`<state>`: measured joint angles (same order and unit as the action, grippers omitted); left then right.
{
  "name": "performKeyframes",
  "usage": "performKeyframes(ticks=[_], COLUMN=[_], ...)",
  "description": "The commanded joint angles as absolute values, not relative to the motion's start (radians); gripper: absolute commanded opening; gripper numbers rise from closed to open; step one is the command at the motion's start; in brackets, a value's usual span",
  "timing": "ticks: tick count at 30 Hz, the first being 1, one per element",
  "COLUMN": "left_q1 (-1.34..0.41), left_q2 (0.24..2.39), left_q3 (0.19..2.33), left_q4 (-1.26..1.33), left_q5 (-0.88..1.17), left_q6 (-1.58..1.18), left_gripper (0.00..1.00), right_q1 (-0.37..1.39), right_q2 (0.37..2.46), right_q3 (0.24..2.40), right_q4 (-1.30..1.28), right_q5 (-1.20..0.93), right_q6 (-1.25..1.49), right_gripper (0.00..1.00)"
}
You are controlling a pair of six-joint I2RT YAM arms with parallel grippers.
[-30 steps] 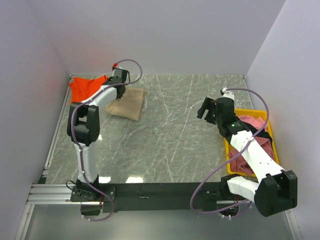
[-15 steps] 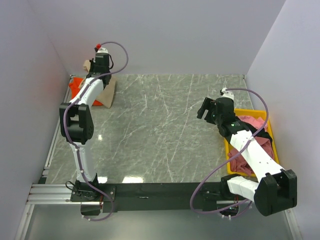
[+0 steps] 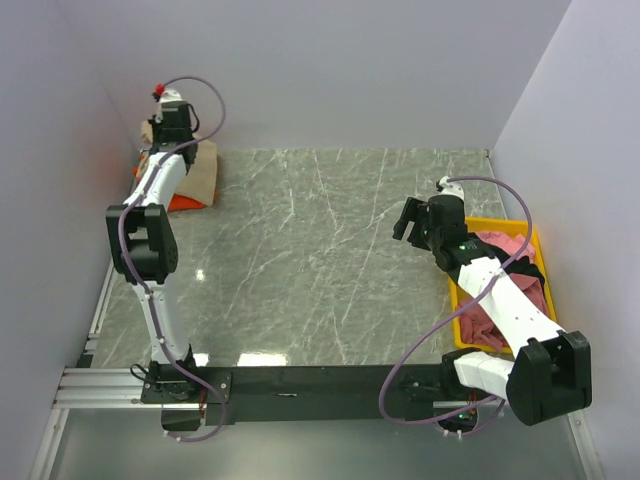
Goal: Fold and stack the t-shirts
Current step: Neatly place the folded tshirt to the corner, then reset both grippers
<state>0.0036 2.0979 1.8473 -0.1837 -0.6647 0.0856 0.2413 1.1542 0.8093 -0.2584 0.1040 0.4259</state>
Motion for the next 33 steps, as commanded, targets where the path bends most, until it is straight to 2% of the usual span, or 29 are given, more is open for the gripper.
performKeyframes(ticks=[1,6,7,8,9,10,11,16,23,25,29,32,33], left_q1=[0.076,0.103,0.104,0.104,0.106,0.107,0.104,0.106,0.084,0.049,-0.067,-0.181,-0.211], left_q2=[2.118,2.183,2.195,2.215,2.221,2.224,2.226,2.162,1.906,1.812,1.680,1.556,1.521], left_q3=[1.913,1.925,1.936,1.943,1.954,1.960,1.968,1.996,1.910,1.823,1.675,1.521,1.405], left_q4=[-0.136,-0.187,-0.205,-0.224,-0.238,-0.268,-0.288,-0.376,-0.439,-0.417,-0.425,-0.445,-0.430], left_q5=[-0.673,-0.750,-0.771,-0.785,-0.782,-0.776,-0.767,-0.726,-0.549,-0.515,-0.580,-0.580,-0.568], left_q6=[-0.059,-0.124,-0.142,-0.158,-0.169,-0.175,-0.189,-0.293,-0.440,-0.468,-0.514,-0.600,-0.642], left_gripper=[0.01,0.02,0.14,0.50,0.77,0.95,0.99,0.99,0.99,0.99,0.99,0.99,0.99], right_q1=[0.232,0.232,0.232,0.232,0.232,0.232,0.232,0.232,0.233,0.232,0.233,0.232,0.232], right_q2=[1.144,1.163,1.164,1.169,1.169,1.170,1.173,1.167,1.146,1.146,1.135,1.131,1.131], right_q3=[0.839,0.851,0.851,0.859,0.861,0.862,0.865,0.871,0.865,0.864,0.854,0.856,0.856], right_q4=[-0.252,-0.264,-0.265,-0.268,-0.270,-0.270,-0.273,-0.279,-0.276,-0.278,-0.269,-0.250,-0.244], right_q5=[0.109,0.112,0.112,0.112,0.110,0.100,0.100,0.091,0.089,0.078,0.069,0.048,0.038], right_q6=[0.410,0.407,0.405,0.406,0.407,0.405,0.408,0.411,0.431,0.439,0.452,0.485,0.488], right_gripper=[0.88,0.88,0.88,0.88,0.88,0.88,0.88,0.88,0.88,0.89,0.88,0.89,0.89])
